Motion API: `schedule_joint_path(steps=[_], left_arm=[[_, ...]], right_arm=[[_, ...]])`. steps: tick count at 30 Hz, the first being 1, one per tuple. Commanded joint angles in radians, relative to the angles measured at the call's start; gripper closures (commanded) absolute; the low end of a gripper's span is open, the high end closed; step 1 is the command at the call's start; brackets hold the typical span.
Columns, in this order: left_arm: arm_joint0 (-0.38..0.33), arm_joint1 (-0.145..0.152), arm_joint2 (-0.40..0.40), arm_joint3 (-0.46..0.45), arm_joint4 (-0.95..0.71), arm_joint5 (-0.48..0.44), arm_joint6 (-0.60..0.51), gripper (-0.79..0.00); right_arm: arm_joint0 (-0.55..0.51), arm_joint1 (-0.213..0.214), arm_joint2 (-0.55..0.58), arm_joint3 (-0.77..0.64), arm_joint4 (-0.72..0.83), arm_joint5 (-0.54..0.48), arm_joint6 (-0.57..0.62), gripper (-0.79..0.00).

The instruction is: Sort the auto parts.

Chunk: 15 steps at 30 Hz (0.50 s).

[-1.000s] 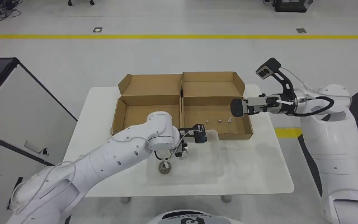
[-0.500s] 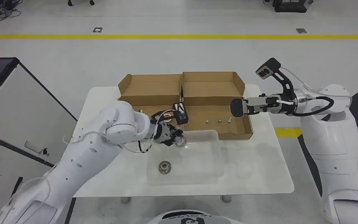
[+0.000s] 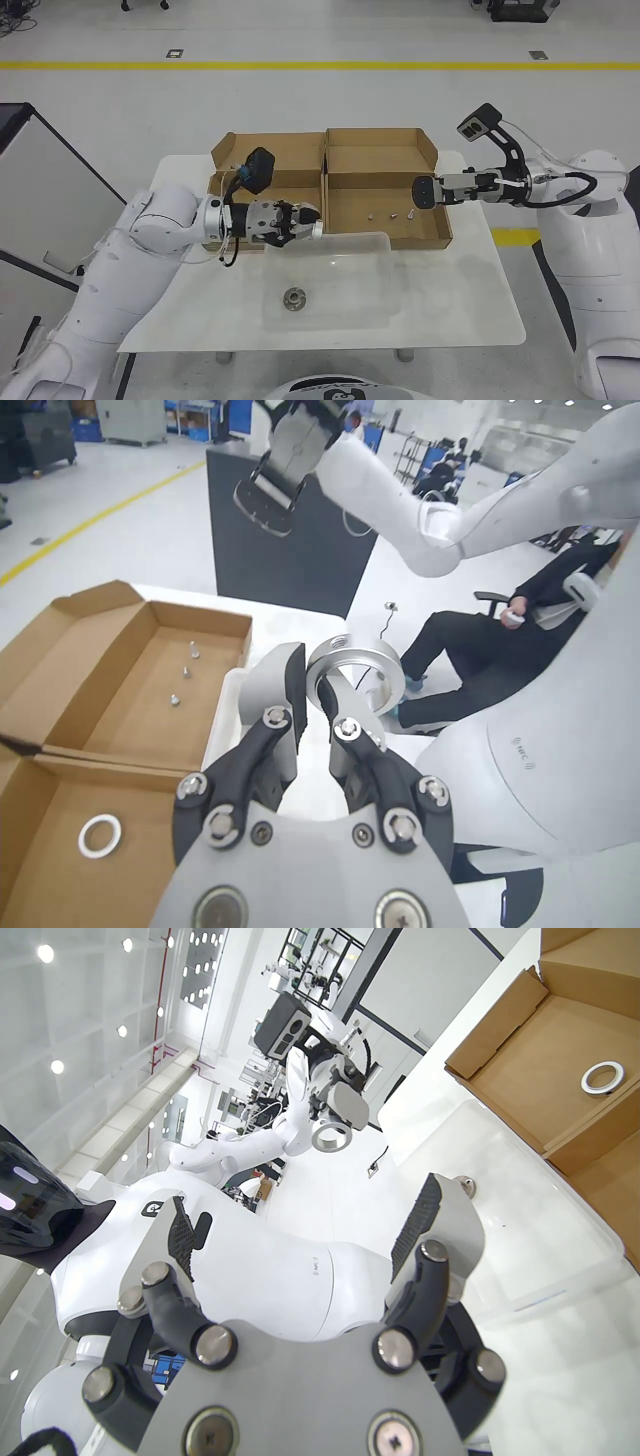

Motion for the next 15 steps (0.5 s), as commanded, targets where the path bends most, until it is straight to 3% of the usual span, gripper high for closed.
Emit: schedule_joint_path(steps=[1, 12, 15], left_arm=[[-0.012, 0.001, 0.014, 0.014, -0.047, -0.032, 0.019, 0.000], [-0.021, 0.003, 0.024, 0.021, -0.048, -0.038, 0.024, 0.000], [-0.010, -0.001, 0.018, 0.006, -0.066, -0.016, 0.095, 0.000]], right_arm=[[0.000, 0.000, 0.000, 0.000, 0.000, 0.000, 0.000, -0.785], [0.000, 0.000, 0.000, 0.000, 0.000, 0.000, 0.000, -0.785], [0.000, 0.000, 0.000, 0.000, 0.000, 0.000, 0.000, -0.785]])
